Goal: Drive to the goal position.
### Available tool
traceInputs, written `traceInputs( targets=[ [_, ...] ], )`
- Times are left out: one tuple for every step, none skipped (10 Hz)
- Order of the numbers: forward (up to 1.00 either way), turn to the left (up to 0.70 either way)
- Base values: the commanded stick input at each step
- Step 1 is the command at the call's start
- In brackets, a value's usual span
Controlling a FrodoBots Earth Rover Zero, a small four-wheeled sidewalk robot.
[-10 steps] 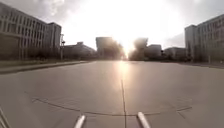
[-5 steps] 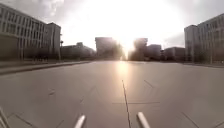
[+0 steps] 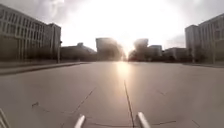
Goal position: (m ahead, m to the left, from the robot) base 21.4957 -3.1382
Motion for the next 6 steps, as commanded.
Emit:
traceInputs(
  targets=[
    [1.00, 0.00],
    [1.00, 0.00],
    [1.00, 0.00],
    [1.00, 0.00],
    [1.00, 0.00],
    [1.00, 0.00]
  ],
)
